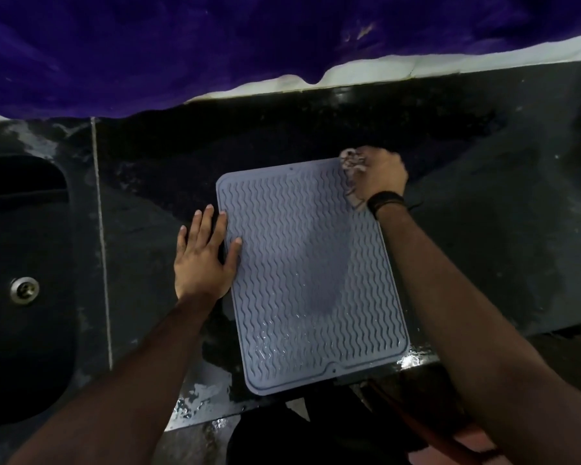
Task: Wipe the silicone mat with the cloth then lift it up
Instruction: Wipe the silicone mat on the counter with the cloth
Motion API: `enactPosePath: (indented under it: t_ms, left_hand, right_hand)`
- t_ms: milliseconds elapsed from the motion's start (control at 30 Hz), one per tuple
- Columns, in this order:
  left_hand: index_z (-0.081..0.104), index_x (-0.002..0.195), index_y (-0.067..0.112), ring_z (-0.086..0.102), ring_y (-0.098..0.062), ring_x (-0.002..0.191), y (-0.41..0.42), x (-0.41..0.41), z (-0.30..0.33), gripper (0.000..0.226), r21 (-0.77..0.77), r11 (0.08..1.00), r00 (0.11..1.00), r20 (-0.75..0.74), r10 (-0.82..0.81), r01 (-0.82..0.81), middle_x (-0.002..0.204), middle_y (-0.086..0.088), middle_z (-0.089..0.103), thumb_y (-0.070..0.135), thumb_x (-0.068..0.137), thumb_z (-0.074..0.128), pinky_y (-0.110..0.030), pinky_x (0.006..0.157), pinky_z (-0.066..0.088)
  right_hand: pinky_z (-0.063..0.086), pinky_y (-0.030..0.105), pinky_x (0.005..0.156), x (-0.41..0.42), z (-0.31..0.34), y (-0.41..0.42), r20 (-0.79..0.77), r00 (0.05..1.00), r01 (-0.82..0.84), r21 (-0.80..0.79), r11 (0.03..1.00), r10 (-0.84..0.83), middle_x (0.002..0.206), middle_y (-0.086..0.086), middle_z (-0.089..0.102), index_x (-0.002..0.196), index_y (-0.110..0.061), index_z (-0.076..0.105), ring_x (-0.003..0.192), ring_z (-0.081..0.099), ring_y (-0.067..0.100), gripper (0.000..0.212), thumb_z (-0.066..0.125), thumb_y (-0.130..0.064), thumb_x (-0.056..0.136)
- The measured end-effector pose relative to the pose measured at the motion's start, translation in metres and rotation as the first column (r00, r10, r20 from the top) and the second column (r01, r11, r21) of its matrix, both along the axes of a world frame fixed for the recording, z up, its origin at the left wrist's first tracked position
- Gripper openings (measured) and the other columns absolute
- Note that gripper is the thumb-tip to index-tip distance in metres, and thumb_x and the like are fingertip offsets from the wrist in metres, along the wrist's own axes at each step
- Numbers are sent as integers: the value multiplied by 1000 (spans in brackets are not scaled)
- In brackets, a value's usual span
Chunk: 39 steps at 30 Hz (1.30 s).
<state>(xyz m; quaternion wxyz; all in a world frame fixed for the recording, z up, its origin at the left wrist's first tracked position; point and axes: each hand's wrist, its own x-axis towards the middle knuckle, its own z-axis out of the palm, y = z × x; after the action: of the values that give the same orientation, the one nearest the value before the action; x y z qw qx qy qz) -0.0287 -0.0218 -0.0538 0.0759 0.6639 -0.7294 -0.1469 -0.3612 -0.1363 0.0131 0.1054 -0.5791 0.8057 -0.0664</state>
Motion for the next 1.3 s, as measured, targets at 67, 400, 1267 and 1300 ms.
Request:
enactPosePath:
  t_ms: [67, 400, 1267, 1300]
  left_hand:
    - [22, 164, 25, 5, -17, 159, 0, 0, 0, 66, 2, 1000, 1000, 3, -2, 2, 172, -1, 14, 57, 106, 26, -45, 129, 4]
    - [24, 164, 25, 8, -18, 159, -2, 1, -5, 66, -21, 1000, 1000, -5, -16, 16, 171, -2, 17, 57, 106, 27, -46, 129, 8]
    - [39, 157, 13, 20, -27, 157, -3, 1, -4, 63, -9, 1000, 999, 27, -23, 23, 165, -12, 33, 40, 101, 40, -49, 128, 11]
    - [46, 153, 9, 27, -31, 154, -3, 2, -5, 63, 4, 1000, 999, 43, -25, 25, 160, -16, 41, 38, 97, 42, -51, 127, 13]
  right_hand:
    - [54, 42, 75, -16, 2, -2, -31, 996, 81, -6, 997, -81, 102, 15, 69, 111, -22, 68, 99, 62, 37, 29, 58, -19, 84]
    - [53, 36, 71, 161, 1, 9, 26, 992, -126, 9, 992, 126, 109, 7, 65, 112, -19, 62, 98, 62, 26, 25, 55, -14, 89]
    - [49, 38, 76, 223, -5, 36, 54, 927, -369, -28, 929, 370, 120, 6, 59, 123, -17, 56, 115, 49, 26, 39, 52, -11, 84]
    - [49, 38, 77, 231, -4, 39, 52, 905, -420, -31, 907, 421, 121, 5, 60, 123, -17, 56, 117, 47, 25, 41, 54, -11, 83]
